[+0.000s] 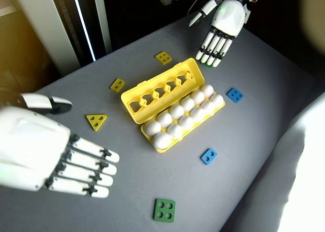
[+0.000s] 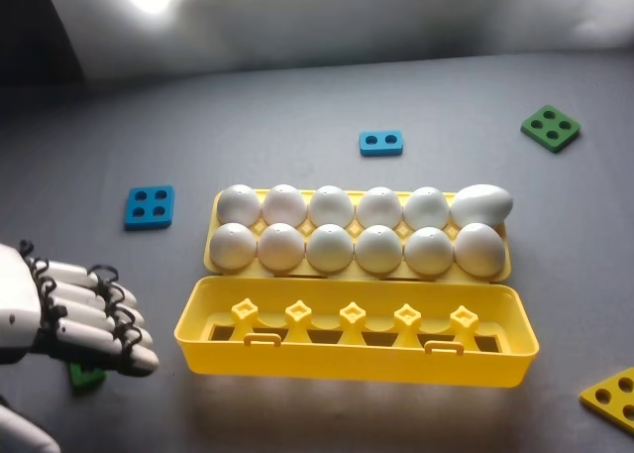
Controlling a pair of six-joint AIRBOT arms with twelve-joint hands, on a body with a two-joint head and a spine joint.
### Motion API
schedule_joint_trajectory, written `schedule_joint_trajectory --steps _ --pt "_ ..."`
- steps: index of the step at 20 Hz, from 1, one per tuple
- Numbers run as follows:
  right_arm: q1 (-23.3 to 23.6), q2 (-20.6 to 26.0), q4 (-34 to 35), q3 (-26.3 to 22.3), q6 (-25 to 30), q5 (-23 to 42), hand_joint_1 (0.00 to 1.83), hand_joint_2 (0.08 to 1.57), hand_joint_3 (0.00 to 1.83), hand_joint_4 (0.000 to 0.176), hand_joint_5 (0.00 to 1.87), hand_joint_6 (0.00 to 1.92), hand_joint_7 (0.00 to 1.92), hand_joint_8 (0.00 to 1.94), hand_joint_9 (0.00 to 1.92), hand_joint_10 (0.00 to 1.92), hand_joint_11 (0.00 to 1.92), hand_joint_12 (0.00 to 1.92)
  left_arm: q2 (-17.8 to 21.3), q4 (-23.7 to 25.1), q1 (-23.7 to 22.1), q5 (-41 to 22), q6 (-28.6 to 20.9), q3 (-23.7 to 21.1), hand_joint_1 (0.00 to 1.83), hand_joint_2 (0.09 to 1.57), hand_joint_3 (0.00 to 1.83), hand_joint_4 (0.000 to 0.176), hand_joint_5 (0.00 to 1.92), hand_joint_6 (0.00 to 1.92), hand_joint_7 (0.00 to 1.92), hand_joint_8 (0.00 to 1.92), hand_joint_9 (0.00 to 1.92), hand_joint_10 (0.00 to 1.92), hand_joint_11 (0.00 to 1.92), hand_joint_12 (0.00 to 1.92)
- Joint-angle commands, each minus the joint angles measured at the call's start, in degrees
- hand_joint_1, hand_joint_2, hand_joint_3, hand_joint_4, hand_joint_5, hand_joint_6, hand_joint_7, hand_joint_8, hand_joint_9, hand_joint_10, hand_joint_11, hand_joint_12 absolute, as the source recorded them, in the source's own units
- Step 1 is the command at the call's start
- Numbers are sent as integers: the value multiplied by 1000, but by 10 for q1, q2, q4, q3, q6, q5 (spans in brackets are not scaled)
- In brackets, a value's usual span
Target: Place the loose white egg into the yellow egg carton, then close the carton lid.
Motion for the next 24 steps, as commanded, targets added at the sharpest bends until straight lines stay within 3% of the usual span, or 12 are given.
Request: schedule_joint_trajectory --steps 1,5,6,7,8,11,24 --pt "4 9 15 3 5 -9 412 805 4 0 48 1 26 1 0 0 15 12 4 -31 0 -34 -2 2 0 1240 0 0 161 1 161 0 108 2 0 189" --pt "5 6 15 4 5 -16 387 807 5 0 62 6 42 7 16 6 28 18 -7 -29 9 -35 -2 0 0 1224 0 0 156 0 153 0 101 0 0 202" --pt "7 5 15 4 5 -16 388 800 1 0 64 5 46 7 19 6 30 21 -9 -29 12 -34 0 0 0 1199 0 0 120 0 118 1 65 2 0 126" --pt "9 4 15 4 5 -16 416 783 0 0 92 14 78 16 57 18 76 46 -11 -26 15 -33 1 0 0 1168 0 0 100 5 84 5 26 5 0 8" --pt "11 3 15 4 6 -16 387 802 13 0 63 2 50 3 31 0 2 156 -13 -25 18 -33 3 -1 0 1170 0 0 60 0 43 0 4 0 0 0" --pt "11 2 15 4 10 -16 456 793 0 0 107 1 95 2 72 4 0 253 -16 -25 19 -32 6 -3 0 1167 0 0 43 0 15 0 0 0 0 0" --pt "10 1 15 3 12 -16 434 808 0 0 73 0 57 0 35 0 0 169 -29 -25 31 -10 34 -33 0 1142 0 0 22 0 3 0 0 0 0 0"
